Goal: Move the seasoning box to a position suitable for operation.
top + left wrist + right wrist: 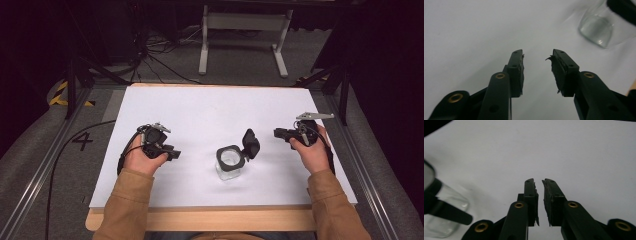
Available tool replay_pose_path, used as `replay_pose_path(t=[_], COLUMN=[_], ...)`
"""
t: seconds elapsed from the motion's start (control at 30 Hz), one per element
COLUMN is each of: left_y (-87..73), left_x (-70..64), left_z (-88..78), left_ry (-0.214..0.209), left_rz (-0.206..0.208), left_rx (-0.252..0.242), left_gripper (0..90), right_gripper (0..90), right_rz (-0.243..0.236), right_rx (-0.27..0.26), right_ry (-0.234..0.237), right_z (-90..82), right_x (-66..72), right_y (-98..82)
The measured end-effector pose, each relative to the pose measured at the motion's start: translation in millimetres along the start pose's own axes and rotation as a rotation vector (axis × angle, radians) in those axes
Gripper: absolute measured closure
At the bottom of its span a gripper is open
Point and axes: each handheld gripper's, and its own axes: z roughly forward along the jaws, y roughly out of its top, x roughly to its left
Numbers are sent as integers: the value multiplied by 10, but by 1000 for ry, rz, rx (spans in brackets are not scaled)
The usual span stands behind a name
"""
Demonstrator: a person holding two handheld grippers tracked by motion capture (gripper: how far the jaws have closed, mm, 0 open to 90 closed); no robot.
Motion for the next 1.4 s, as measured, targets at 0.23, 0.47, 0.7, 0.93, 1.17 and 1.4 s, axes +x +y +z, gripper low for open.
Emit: replay_pose_path(t=[0.23,0.47,0.7,0.93,1.17,1.4], left_y=[96,213,276,299,311,327], left_x=[-115,-290,-426,-569,-672,-772], left_z=[-48,-50,-38,54,236,404], left_ry=[-63,-151,-155,-171,-181,-181], left_rz=[26,79,127,181,205,240], left_rx=[-76,-55,15,100,155,174], left_gripper=[702,837,900,899,899,895], right_gripper=[895,899,900,899,899,899], right_rz=[-6,8,-27,-45,-85,-97], right_rx=[-68,-71,-68,-65,-70,-55], right_ry=[-1,55,71,125,162,220], right_z=[-321,-471,-571,-579,-583,-506], right_x=[33,119,272,409,589,725], right_y=[42,52,82,119,165,170])
